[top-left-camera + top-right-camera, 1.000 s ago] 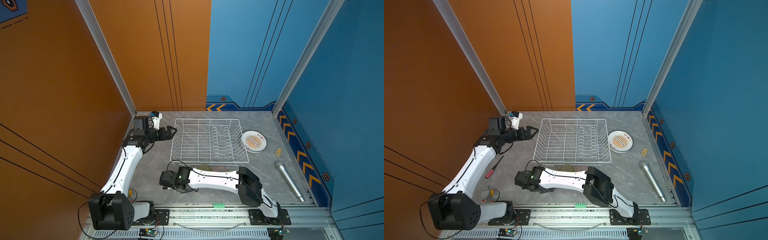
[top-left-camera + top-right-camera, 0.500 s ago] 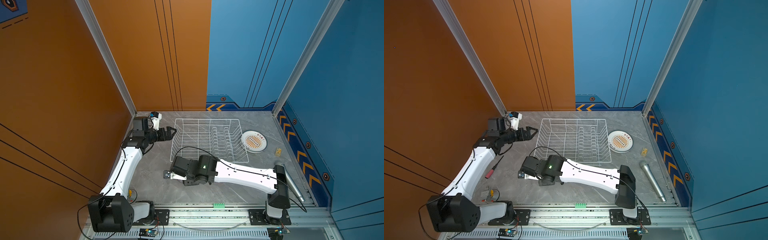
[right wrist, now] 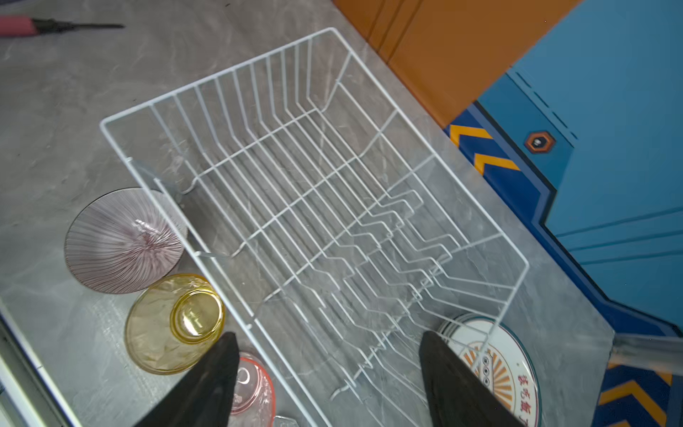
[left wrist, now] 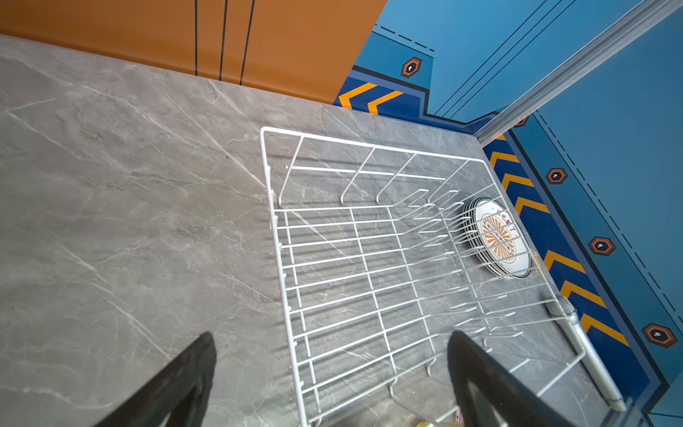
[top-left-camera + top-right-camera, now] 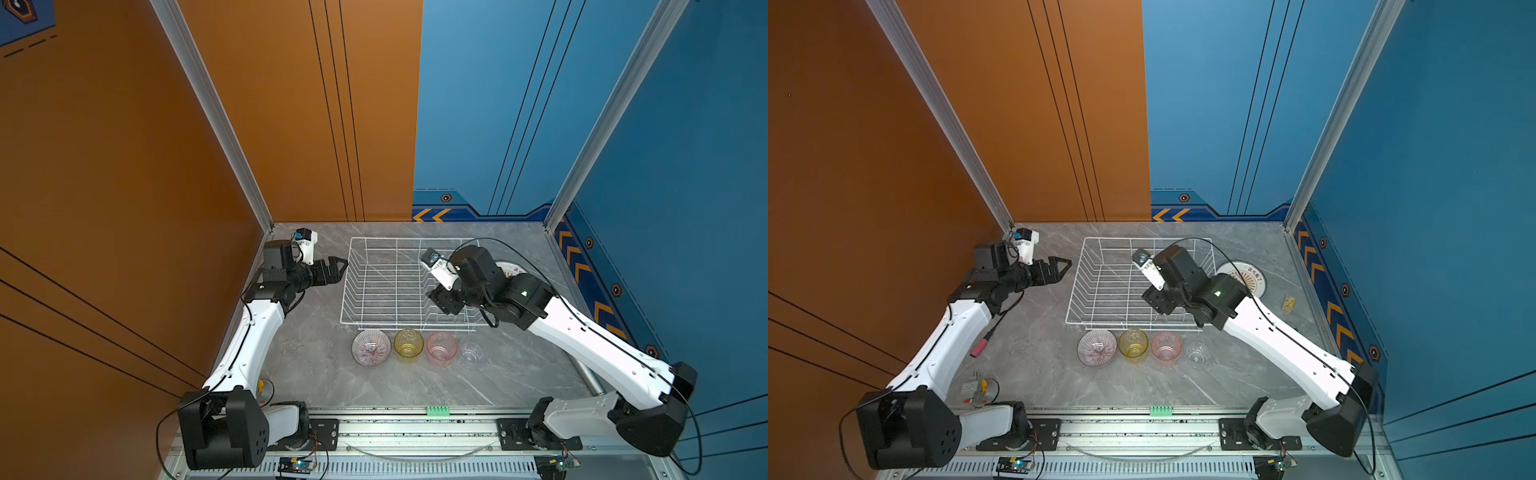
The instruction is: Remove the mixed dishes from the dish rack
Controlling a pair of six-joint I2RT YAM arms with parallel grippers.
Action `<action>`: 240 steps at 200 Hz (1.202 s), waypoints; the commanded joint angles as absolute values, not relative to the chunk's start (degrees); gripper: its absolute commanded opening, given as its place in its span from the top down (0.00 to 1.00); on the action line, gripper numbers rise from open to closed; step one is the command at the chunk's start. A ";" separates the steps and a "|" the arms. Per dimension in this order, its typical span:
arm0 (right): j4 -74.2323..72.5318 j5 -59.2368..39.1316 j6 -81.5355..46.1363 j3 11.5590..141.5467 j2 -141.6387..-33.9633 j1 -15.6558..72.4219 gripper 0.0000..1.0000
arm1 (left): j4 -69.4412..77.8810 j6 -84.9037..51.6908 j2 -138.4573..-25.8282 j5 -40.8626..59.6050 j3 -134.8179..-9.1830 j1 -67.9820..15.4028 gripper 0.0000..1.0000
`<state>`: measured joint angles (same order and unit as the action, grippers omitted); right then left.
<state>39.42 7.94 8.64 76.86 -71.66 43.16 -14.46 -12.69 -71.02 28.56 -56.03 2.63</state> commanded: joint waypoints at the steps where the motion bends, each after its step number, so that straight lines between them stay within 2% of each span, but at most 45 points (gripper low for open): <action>1: 30.59 6.61 -0.08 70.05 -65.06 36.47 0.15 | -7.22 -13.27 -69.23 25.73 -53.02 3.25 0.02; 27: 25.64 9.13 -7.88 62.04 -57.73 24.83 0.01 | -0.48 -13.34 -67.86 21.95 -48.66 3.49 0.02; 58: 24.10 2.06 -15.33 55.86 -54.87 9.41 0.00 | 9.05 -12.60 -67.45 15.12 -42.48 3.78 0.02; 75: 23.27 -1.03 -16.61 53.79 -55.27 4.68 0.00 | 13.87 -10.31 -68.49 12.69 -39.69 3.87 0.02; 131: 18.33 0.97 -16.82 48.85 -57.32 1.46 0.00 | 34.14 -4.37 -77.85 9.47 -29.23 3.91 0.02; 184: 16.83 0.92 -17.00 48.00 -61.57 -0.13 0.00 | 31.57 -1.50 -78.48 9.26 -27.84 4.30 0.02; 213: 13.45 1.59 -17.00 46.82 -63.77 -0.61 0.00 | 42.97 -0.27 -84.01 10.32 -24.96 3.92 0.02; 240: 10.75 3.96 -16.56 45.66 -65.68 -0.70 0.00 | 44.60 1.41 -86.82 9.91 -25.06 2.73 0.02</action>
<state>14.83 1.67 -16.40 47.27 -64.23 -0.34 39.11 -1.26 -85.93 10.26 -26.24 3.62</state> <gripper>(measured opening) 0.999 0.978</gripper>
